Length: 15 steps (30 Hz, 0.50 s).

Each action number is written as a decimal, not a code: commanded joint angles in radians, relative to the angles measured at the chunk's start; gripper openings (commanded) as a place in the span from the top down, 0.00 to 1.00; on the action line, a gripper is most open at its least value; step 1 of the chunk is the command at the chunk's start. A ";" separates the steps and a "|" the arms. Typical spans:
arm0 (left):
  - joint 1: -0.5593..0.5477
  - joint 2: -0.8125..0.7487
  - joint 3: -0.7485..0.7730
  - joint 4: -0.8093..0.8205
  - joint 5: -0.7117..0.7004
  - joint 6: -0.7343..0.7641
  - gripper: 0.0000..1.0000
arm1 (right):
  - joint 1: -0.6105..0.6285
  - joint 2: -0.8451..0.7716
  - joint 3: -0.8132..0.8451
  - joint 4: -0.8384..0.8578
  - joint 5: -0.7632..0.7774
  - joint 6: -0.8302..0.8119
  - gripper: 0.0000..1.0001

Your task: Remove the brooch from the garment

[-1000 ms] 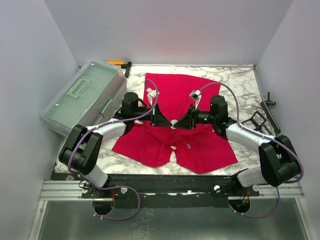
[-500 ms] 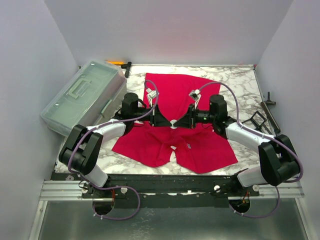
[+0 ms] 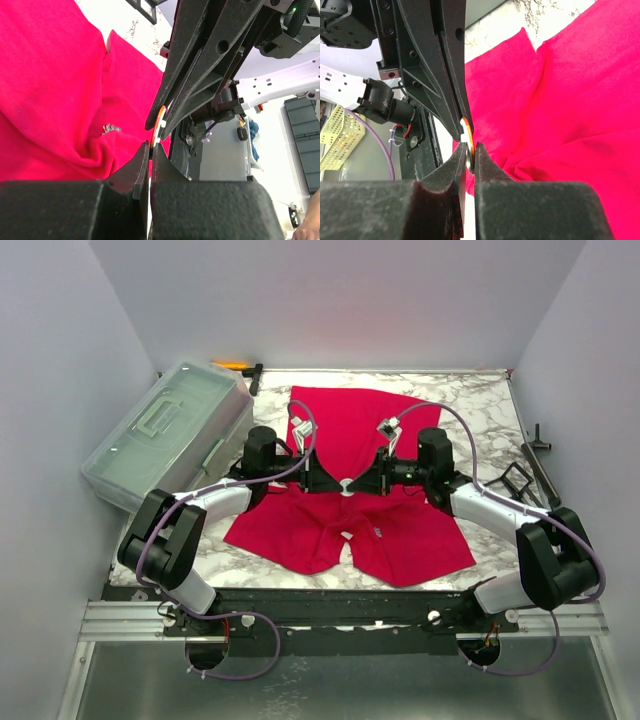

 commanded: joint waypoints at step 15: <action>0.014 0.020 -0.011 0.025 0.002 -0.037 1.00 | -0.001 -0.048 0.041 -0.092 -0.028 -0.114 0.62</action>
